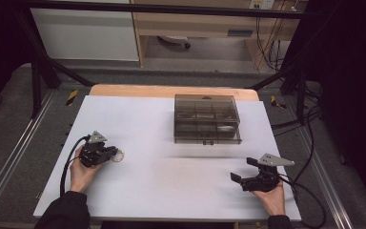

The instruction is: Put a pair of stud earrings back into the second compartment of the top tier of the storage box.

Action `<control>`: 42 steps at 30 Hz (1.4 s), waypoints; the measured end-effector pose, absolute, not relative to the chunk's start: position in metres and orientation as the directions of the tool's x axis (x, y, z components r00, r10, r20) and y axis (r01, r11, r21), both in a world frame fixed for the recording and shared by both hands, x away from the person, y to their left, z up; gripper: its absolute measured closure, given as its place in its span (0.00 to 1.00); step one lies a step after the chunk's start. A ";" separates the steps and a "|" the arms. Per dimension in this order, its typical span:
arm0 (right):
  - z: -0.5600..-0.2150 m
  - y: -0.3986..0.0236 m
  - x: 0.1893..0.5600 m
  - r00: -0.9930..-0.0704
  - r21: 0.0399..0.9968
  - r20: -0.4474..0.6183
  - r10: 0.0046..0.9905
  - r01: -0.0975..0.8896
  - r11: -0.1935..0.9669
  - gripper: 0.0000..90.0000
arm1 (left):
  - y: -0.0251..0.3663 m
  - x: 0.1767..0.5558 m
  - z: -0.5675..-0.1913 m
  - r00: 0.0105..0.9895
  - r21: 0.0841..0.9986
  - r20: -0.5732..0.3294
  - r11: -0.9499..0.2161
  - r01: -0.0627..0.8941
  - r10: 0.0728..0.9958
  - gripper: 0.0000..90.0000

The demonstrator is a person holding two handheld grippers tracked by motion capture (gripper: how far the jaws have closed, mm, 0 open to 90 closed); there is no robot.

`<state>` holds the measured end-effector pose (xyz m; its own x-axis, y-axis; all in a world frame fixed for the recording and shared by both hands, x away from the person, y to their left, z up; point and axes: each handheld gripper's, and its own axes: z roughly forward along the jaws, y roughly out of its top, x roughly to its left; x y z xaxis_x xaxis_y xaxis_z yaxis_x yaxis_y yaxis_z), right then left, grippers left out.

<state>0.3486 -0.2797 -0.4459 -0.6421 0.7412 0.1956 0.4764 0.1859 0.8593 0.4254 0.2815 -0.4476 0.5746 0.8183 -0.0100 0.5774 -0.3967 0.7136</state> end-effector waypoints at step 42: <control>-0.446 -0.280 0.348 -0.642 0.858 0.193 0.742 0.477 0.189 0.01 | 0.274 0.406 -0.423 0.575 0.761 -0.069 -0.330 0.559 0.815 0.95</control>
